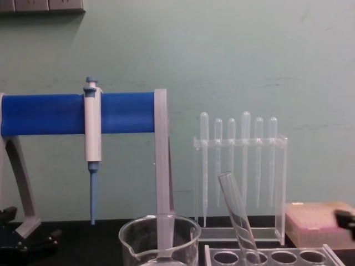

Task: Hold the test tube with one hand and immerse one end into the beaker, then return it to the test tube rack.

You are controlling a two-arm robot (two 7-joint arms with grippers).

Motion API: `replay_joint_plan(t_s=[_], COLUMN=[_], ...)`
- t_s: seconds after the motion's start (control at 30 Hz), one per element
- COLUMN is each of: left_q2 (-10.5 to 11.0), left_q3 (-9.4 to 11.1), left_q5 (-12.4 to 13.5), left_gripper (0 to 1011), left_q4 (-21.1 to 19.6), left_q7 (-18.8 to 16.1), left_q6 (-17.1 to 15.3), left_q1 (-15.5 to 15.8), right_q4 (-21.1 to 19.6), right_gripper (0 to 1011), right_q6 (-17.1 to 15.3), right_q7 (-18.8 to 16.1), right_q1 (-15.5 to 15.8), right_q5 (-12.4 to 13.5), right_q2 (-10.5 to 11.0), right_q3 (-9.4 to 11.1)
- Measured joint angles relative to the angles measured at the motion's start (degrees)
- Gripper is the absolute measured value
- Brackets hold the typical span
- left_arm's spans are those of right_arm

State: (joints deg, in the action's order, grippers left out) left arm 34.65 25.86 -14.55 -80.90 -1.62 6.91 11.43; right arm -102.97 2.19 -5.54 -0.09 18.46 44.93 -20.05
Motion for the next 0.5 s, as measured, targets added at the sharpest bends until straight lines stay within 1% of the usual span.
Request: replay_joint_plan(t_s=[0.03, 0.07, 0.17, 0.23, 0.27, 0.3, 0.33, 0.37, 0.4, 0.43, 0.5], left_q2=[0.0, 0.0, 0.0, 0.0, 0.0, 0.0, 0.0, 0.0, 0.0, 0.0, 0.0], left_q3=[0.0, 0.0, 0.0, 0.0, 0.0, 0.0, 0.0, 0.0, 0.0, 0.0, 0.0], left_q5=[0.0, 0.0, 0.0, 0.0, 0.0, 0.0, 0.0, 0.0, 0.0, 0.0, 0.0], left_gripper=[1000, 1000, 1000, 1000, 1000, 1000, 1000, 1000, 1000, 1000, 1000], left_q4=[0.0, 0.0, 0.0, 0.0, 0.0, 0.0, 0.0, 0.0, 0.0, 0.0, 0.0], left_q7=[0.0, 0.0, 0.0, 0.0, 0.0, 0.0, 0.0, 0.0, 0.0, 0.0, 0.0], left_q6=[0.0, 0.0, 0.0, 0.0, 0.0, 0.0, 0.0, 0.0, 0.0, 0.0, 0.0], left_q1=[0.0, 0.0, 0.0, 0.0, 0.0, 0.0, 0.0, 0.0, 0.0, 0.0, 0.0], right_q4=[0.0, -1.0, -1.7, -1.7, -1.6, -1.2, -1.2, -0.7, -0.3, 0.5, 1.3], right_gripper=[1002, 1002, 1002, 1002, 1002, 1002, 1002, 1002, 1002, 1002, 1002], right_q6=[0.0, -0.7, -2.0, -3.7, -4.1, -5.0, -5.0, -5.9, -6.4, -7.2, -7.9], right_q7=[0.0, -2.6, -6.1, -9.8, -10.5, -11.9, -11.9, -13.0, -13.6, -14.7, -15.6], right_q1=[0.0, -0.7, -2.2, -4.7, -5.4, -6.8, -6.8, -8.3, -8.9, -10.4, -11.6], right_q5=[0.0, 0.6, 1.4, 1.5, 1.5, 1.1, 1.1, 0.6, 0.5, 0.1, -0.1], right_q2=[0.0, 0.4, 0.4, -0.5, -0.8, -1.6, -1.6, -2.5, -3.0, -4.1, -5.2], right_q3=[0.0, -0.6, -1.7, -3.4, -3.9, -4.9, -4.9, -5.8, -6.3, -7.1, -7.8])
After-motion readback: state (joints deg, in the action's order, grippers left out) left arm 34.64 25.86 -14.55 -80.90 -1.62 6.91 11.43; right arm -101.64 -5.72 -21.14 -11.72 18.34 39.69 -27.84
